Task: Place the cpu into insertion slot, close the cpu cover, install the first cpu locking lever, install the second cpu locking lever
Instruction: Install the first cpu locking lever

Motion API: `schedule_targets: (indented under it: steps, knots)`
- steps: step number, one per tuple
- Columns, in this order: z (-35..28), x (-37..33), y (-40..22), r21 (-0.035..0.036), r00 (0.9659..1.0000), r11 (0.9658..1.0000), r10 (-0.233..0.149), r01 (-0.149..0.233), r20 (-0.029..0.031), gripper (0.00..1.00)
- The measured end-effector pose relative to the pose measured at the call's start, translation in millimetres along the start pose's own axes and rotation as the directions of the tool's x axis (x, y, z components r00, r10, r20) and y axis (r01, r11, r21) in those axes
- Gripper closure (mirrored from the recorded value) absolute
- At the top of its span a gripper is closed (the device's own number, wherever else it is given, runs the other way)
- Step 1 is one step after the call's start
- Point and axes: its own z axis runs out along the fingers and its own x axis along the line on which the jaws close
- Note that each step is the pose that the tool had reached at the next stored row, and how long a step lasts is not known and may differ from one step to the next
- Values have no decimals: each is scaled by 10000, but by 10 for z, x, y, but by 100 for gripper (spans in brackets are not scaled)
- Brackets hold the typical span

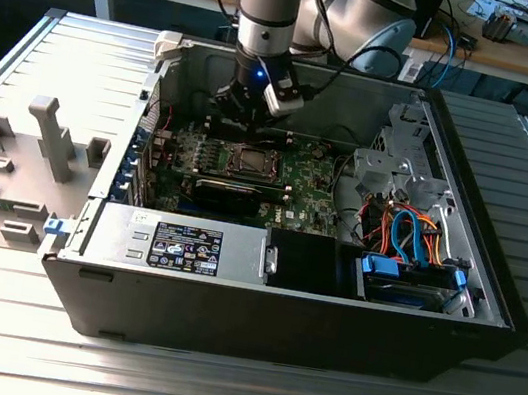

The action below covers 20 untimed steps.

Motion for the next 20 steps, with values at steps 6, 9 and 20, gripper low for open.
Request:
schedule_targets:
  steps: [6, 9, 20]
  knots:
    - [38, -66, -1, 1, 10000, 10000, -2, 2, -4, 89]
    - [45, -74, -3, 1, 10000, 10000, 0, 0, -5, 89]
    - [75, -137, -56, -58, 10000, 10000, 3, -3, -8, 89]
